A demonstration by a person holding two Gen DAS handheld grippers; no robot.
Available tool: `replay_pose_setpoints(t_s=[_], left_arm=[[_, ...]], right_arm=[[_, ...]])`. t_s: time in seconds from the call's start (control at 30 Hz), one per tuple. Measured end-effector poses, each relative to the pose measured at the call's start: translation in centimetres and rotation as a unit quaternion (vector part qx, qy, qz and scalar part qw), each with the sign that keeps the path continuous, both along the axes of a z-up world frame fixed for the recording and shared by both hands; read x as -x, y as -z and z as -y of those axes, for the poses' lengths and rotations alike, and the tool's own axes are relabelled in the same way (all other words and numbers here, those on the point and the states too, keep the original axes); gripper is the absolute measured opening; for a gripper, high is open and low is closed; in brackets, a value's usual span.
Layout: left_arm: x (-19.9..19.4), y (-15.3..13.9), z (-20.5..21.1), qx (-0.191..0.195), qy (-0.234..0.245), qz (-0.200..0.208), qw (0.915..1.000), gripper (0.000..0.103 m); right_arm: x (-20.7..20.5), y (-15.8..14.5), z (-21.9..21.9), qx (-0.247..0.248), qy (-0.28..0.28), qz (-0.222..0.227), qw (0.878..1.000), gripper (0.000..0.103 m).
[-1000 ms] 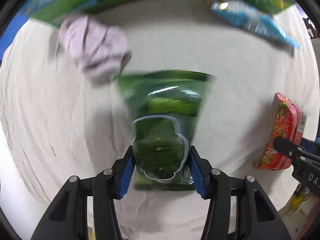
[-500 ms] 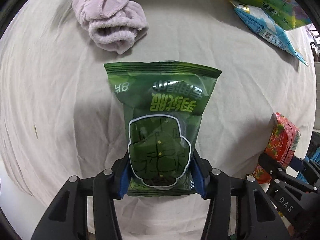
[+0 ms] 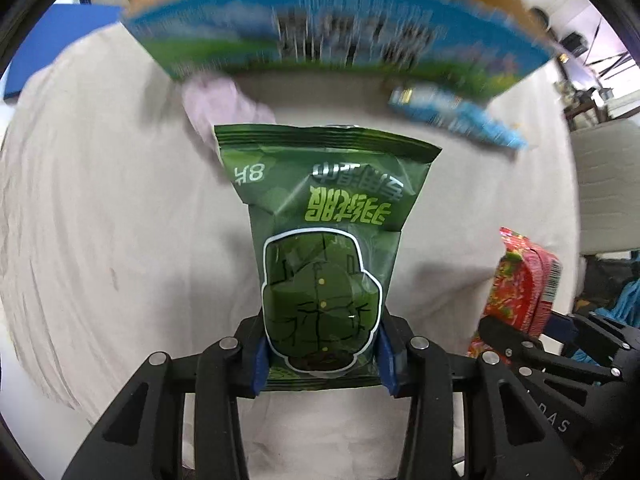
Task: Organize soft objects
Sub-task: 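Lower both bags into the cardboard box and open both grippers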
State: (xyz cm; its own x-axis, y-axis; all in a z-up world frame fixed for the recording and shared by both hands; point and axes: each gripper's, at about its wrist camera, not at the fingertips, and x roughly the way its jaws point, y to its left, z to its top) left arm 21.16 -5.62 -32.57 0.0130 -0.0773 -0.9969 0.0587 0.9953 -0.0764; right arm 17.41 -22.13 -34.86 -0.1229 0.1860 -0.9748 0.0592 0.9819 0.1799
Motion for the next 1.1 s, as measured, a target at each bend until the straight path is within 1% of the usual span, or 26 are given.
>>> replay_pose_setpoints(t_s=[0.07,0.13,0.17,0.3,0.37,0.4,0.47,0.53,0.6,0.67,0.8,0.83,0.93,1.0,1.1], left_arm=[[-0.3,-2.7,-0.6,0.018,0.002,0.023,0.9996,0.039],[-1.0,-5.1,-0.8,0.025,0.013,0.047,0.9985,0.039],[-1.7,-6.8,-1.1,0.027,0.021,0.063,0.9974,0.039],[-4.9,-11.7,-1.9,0.04,0.03,0.098,0.9939,0.039],[-6.9,-13.1,-2.6,0.04,0.031,0.112,0.9924,0.039],[-8.3,-13.9,-2.8,0.037,0.03,0.12,0.9916,0.039],[-11.0,-14.3,-3.4,0.027,0.029,0.132,0.9905,0.039],[-13.3,-14.2,-3.7,0.018,0.03,0.135,0.9902,0.039],[-15.9,-13.1,-3.9,0.016,0.029,0.123,0.9918,0.039],[-18.0,-12.0,-4.3,0.01,0.025,0.11,0.9935,0.039],[-22.6,-8.9,-4.6,0.011,0.013,0.073,0.9972,0.039],[-23.6,-8.0,-4.6,0.011,0.011,0.064,0.9978,0.039],[-26.4,-5.8,-4.2,0.011,0.009,0.04,0.9991,0.039],[-28.1,-3.8,-4.1,0.005,0.009,0.025,0.9996,0.039],[-30.0,-2.0,-3.4,-0.004,0.013,0.009,0.9999,0.039]], right_arm=[[-0.9,-2.6,0.2,-0.015,0.0,0.022,1.0,0.049],[-2.1,-5.8,0.2,-0.03,-0.001,0.052,0.998,0.049],[-2.9,-7.4,0.1,-0.035,-0.003,0.067,0.997,0.049],[-7.5,-13.6,-0.6,-0.038,-0.02,0.125,0.991,0.049],[-10.0,-16.0,-1.0,-0.025,-0.028,0.152,0.988,0.049],[-11.3,-16.7,-1.2,-0.015,-0.031,0.162,0.986,0.049],[-13.7,-17.8,-1.8,0.0,-0.035,0.174,0.984,0.049],[-16.4,-17.4,-1.6,0.008,-0.037,0.172,0.984,0.049],[-19.1,-16.8,-2.4,0.015,-0.035,0.159,0.987,0.049],[-21.8,-15.7,-2.3,0.03,-0.034,0.146,0.988,0.049],[-25.0,-10.6,-2.1,0.052,-0.039,0.11,0.992,0.049],[-25.2,-9.0,-2.0,0.056,-0.04,0.099,0.993,0.049],[-25.7,-6.0,-1.7,0.069,-0.045,0.074,0.994,0.049],[-26.3,-4.3,-1.5,0.069,-0.044,0.058,0.995,0.049],[-26.4,-2.4,-0.9,0.073,-0.042,0.041,0.996,0.049]])
